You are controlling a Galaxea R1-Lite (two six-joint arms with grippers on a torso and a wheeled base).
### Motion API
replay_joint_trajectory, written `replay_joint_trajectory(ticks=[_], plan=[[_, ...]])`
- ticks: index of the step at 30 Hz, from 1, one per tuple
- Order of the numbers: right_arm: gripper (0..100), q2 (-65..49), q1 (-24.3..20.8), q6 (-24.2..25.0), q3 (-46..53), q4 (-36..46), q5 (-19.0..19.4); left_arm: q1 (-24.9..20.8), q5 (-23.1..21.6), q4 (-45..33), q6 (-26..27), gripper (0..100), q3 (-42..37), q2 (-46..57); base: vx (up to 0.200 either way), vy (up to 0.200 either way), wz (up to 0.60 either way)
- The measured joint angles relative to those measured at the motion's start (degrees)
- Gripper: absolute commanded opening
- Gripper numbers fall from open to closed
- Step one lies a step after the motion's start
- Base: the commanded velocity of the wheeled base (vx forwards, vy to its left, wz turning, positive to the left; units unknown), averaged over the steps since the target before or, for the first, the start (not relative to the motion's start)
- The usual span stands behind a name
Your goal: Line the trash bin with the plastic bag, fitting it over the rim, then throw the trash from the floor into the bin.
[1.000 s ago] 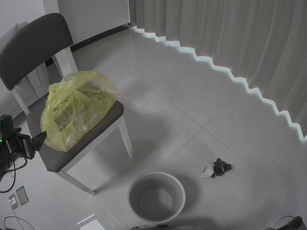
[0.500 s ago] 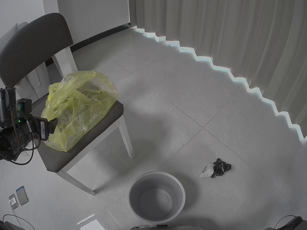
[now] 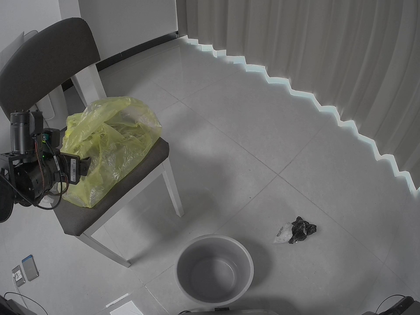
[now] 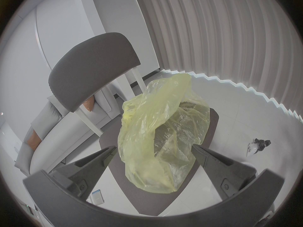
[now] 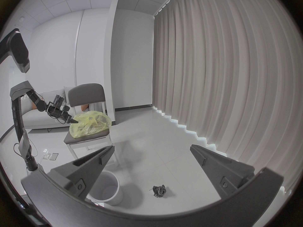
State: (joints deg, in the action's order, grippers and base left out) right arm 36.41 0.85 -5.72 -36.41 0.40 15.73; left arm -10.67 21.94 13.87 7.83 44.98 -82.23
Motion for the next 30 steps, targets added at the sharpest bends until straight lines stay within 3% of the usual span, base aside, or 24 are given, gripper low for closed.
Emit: replay_joint_trajectory(ticks=[7, 29, 30], plan=[[100, 0.2, 0.0, 0.1, -0.1, 0.0, 0.0, 1.1, 5.1, -0.2, 2.6, 100, 2.4, -3.6, 0.000, 0.000, 0.00], [100, 1.5, 0.0, 0.1, 0.1, -0.1, 0.1, 6.1, 6.3, 0.1, 2.9, 100, 11.7, -14.6, 0.000, 0.000, 0.00], [100, 1.5, 0.0, 0.1, 0.1, -0.1, 0.1, 6.2, 6.3, 0.1, 2.9, 0, 11.7, -14.7, 0.000, 0.000, 0.00]])
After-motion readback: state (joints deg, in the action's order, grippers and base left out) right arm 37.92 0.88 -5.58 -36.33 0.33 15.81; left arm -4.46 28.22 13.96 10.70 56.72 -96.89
